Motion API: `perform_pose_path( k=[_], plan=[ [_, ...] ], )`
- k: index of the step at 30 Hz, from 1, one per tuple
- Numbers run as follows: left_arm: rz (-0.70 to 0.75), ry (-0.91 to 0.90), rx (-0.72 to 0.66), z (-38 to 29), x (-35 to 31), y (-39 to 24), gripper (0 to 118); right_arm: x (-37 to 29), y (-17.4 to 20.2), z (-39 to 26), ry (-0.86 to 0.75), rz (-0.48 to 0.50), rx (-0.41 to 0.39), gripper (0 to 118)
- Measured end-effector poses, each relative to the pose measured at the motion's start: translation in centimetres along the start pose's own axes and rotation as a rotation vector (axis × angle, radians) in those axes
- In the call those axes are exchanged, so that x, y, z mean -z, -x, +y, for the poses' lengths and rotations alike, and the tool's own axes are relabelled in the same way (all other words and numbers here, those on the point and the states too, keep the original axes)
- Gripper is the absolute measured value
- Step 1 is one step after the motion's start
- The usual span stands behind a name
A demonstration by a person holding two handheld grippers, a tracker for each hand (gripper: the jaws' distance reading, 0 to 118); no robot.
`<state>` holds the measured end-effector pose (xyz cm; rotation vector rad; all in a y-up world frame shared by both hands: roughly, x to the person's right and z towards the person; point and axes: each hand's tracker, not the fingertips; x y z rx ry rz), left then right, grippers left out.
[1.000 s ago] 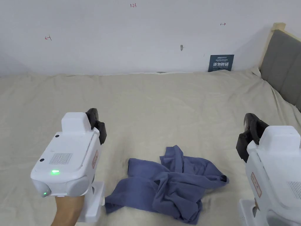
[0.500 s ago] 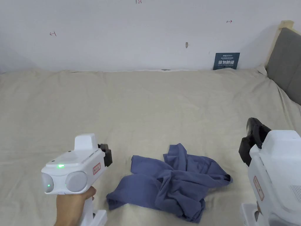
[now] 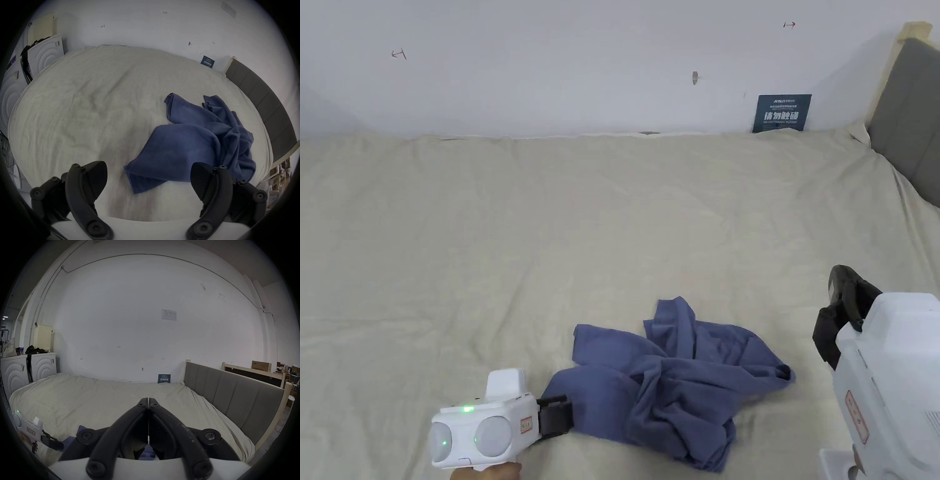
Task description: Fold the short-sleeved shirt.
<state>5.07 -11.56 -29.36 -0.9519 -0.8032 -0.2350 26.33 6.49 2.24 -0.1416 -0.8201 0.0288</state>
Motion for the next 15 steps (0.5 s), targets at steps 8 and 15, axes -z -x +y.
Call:
perform_pose_path(
  k=[8, 15],
  plan=[
    [0.051, 0.021, 0.105, -0.6, 3.0, -1.6, 16, 1.2, -0.4, -0.8, 0.039, -0.007, -0.002, 2],
    [-0.025, -0.038, 0.027, 0.1, 1.3, -1.1, 8, 5.9, -2.0, -3.6, 0.291, 0.038, 0.088, 41]
  ],
)
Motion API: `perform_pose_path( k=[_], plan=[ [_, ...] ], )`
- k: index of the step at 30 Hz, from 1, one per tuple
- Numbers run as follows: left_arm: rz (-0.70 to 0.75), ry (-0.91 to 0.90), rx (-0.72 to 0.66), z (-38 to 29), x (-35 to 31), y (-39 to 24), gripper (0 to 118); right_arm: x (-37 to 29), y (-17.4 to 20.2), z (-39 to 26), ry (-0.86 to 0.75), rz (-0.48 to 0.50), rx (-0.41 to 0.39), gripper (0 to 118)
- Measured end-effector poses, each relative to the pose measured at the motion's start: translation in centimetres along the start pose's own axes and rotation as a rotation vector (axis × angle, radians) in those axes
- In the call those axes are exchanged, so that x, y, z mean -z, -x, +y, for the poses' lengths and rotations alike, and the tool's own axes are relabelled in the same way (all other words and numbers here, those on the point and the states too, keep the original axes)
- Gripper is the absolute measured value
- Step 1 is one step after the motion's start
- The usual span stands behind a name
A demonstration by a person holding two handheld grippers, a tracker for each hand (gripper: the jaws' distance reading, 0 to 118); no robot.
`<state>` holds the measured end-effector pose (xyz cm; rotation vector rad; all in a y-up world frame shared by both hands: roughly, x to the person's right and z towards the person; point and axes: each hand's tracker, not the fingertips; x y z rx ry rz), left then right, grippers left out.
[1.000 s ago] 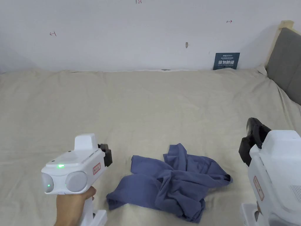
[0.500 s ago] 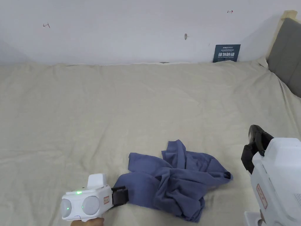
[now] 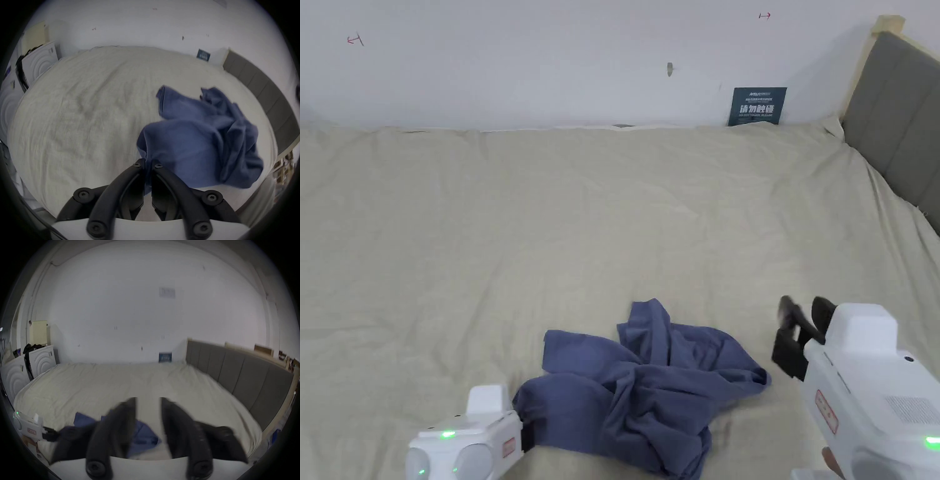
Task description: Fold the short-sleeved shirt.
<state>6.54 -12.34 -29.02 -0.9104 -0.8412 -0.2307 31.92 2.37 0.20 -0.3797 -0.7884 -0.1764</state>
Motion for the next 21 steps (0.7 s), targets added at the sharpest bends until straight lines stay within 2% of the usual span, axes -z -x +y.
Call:
perform_pose_path(
  k=[3, 4, 5, 9, 11, 13, 14, 16, 18, 19, 21],
  plan=[
    [-0.044, -0.044, -0.027, 0.9, -1.9, 0.6, 7, 4.0, -1.1, -1.2, 0.182, 0.005, 0.027, 91],
    [-0.052, -0.048, -0.018, 1.3, -2.3, 0.6, 7, 5.5, -1.4, -1.8, 0.229, 0.001, 0.038, 101],
    [-0.065, -0.052, -0.006, 1.6, -2.8, 0.7, 7, 7.2, -1.7, -2.4, 0.279, 0.005, 0.050, 104],
    [-0.087, -0.080, 0.022, 2.6, -3.6, 0.3, 7, 14.2, -2.7, -5.1, 0.497, 0.015, 0.106, 105],
    [-0.092, -0.083, 0.039, 2.8, -3.7, 0.1, 7, 17.4, -2.9, -6.6, 0.590, 0.007, 0.096, 105],
    [-0.100, -0.082, 0.054, 2.9, -3.7, -0.1, 7, 19.5, -2.7, -7.7, 0.658, -0.016, 0.070, 100],
    [-0.101, -0.079, 0.061, 2.9, -3.7, -0.1, 7, 20.2, -2.5, -8.1, 0.683, -0.021, 0.070, 92],
    [-0.100, -0.074, 0.068, 2.8, -3.7, 0.0, 7, 21.2, -2.3, -9.0, 0.701, -0.013, 0.046, 58],
    [-0.100, -0.066, 0.070, 2.7, -3.5, 0.3, 7, 20.3, -1.3, -9.1, 0.683, 0.023, 0.030, 35],
    [-0.099, -0.063, 0.068, 2.6, -3.6, 0.4, 7, 19.6, -0.7, -9.0, 0.665, 0.030, 0.007, 16],
    [-0.105, -0.061, 0.057, 2.6, -3.6, 0.7, 7, 19.4, -0.1, -8.5, 0.677, 0.062, -0.027, 11]
  ],
)
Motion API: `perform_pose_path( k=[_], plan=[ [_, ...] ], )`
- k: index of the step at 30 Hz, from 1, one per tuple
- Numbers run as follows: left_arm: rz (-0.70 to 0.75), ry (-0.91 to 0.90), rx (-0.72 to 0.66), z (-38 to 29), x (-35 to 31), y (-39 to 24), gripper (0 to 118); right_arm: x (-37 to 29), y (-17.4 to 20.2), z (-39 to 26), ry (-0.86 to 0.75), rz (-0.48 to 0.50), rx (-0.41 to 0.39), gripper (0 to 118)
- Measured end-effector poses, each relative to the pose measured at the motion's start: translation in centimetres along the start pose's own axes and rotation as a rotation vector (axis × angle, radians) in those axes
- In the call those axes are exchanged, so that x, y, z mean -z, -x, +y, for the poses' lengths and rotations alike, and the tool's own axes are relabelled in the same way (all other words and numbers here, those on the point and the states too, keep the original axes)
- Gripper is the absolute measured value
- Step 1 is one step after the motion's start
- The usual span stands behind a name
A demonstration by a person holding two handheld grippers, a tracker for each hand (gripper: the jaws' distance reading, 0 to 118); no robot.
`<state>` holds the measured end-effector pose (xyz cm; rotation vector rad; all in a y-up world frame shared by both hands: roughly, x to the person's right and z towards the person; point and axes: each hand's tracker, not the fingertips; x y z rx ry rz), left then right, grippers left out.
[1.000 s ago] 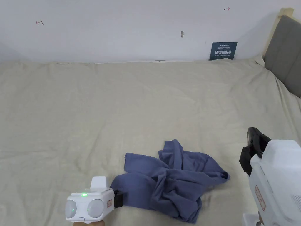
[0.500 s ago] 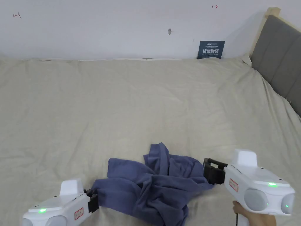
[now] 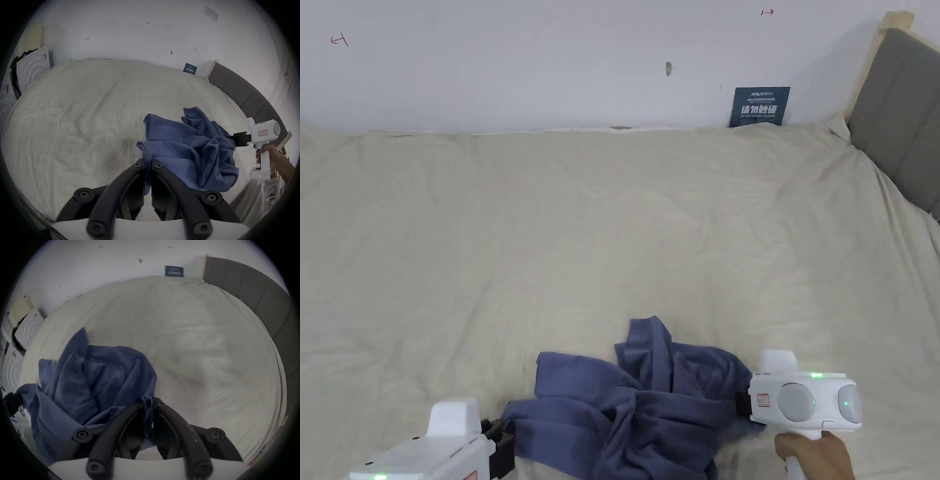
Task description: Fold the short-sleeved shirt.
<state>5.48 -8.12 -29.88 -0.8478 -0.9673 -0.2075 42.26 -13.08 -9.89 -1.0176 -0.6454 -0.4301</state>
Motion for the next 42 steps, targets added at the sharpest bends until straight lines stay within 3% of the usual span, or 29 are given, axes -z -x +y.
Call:
perform_pose_path(
  k=[4, 10, 18, 24, 33, 37, 42],
  plan=[
    [-0.012, -0.016, -0.020, 0.0, -0.5, 0.1, 7, -4.2, 1.2, -0.2, -0.118, -0.028, -0.028, 11],
    [-0.016, -0.096, -0.012, 3.4, -2.3, 1.2, 7, -12.6, -0.3, 3.8, -0.343, -0.017, -0.058, 11],
    [0.086, -0.351, -0.025, 16.2, -9.5, 5.3, 7, -24.2, -0.3, 11.8, -0.578, -0.040, -0.094, 11],
    [0.156, -0.463, -0.055, 27.0, -14.5, 7.3, 7, -29.7, -0.9, 18.8, -0.713, -0.079, -0.049, 11],
    [0.251, -0.565, -0.015, 37.3, -15.8, 7.3, 7, -31.8, -0.4, 25.5, -0.825, -0.053, -0.020, 11],
    [0.256, -0.578, -0.036, 38.6, -14.1, 7.9, 7, -31.4, 0.8, 25.5, -0.840, -0.052, 0.020, 11],
    [0.266, -0.563, -0.038, 36.6, -10.4, 8.9, 7, -27.2, -1.8, 26.3, -0.821, -0.033, 0.054, 11]
  ],
)
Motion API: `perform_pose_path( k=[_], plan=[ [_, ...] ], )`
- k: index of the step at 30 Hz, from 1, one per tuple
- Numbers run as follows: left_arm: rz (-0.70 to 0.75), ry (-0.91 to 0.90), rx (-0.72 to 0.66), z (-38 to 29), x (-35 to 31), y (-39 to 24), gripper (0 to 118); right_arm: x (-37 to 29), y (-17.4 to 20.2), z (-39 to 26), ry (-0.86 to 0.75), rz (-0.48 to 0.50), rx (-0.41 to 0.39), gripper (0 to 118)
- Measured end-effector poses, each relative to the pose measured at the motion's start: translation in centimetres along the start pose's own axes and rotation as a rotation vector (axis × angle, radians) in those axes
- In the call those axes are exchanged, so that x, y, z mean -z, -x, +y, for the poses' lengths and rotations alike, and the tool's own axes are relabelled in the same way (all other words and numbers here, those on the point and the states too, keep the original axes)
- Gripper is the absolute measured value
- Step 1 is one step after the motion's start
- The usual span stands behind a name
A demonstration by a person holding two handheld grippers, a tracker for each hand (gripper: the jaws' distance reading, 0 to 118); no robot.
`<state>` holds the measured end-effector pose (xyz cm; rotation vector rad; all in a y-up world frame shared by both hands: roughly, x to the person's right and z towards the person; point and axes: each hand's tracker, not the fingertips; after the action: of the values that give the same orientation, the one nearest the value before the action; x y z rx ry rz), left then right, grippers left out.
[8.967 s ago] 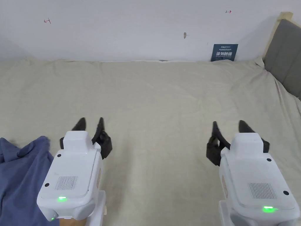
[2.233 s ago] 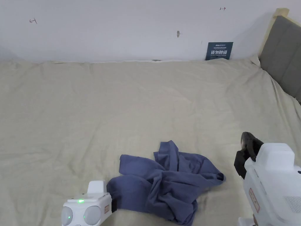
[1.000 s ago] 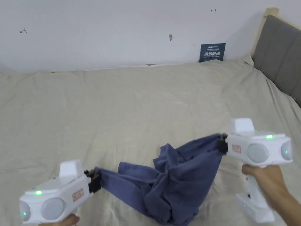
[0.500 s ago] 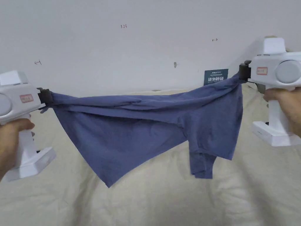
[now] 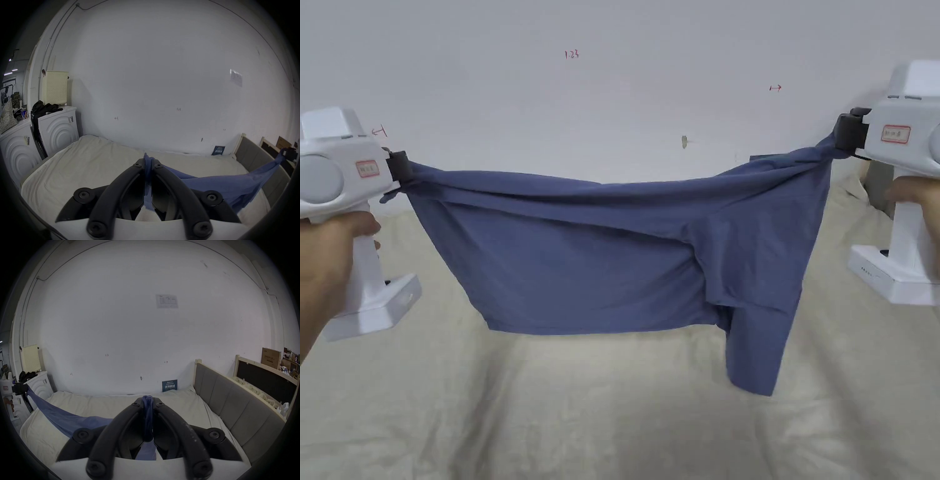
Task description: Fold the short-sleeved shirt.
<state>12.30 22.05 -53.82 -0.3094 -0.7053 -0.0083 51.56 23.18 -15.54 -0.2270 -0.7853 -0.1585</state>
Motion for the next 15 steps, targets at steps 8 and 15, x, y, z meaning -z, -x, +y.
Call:
perform_pose_path(
  k=[8, 15],
  plan=[
    [0.005, 0.178, -0.004, -10.6, 1.4, 1.3, 7, 1.4, -1.1, -9.7, 0.165, -0.023, 0.034, 11],
    [0.025, 0.360, -0.008, -21.9, -3.4, 3.8, 7, -2.8, -2.8, -21.6, 0.348, -0.034, 0.087, 11]
  ],
)
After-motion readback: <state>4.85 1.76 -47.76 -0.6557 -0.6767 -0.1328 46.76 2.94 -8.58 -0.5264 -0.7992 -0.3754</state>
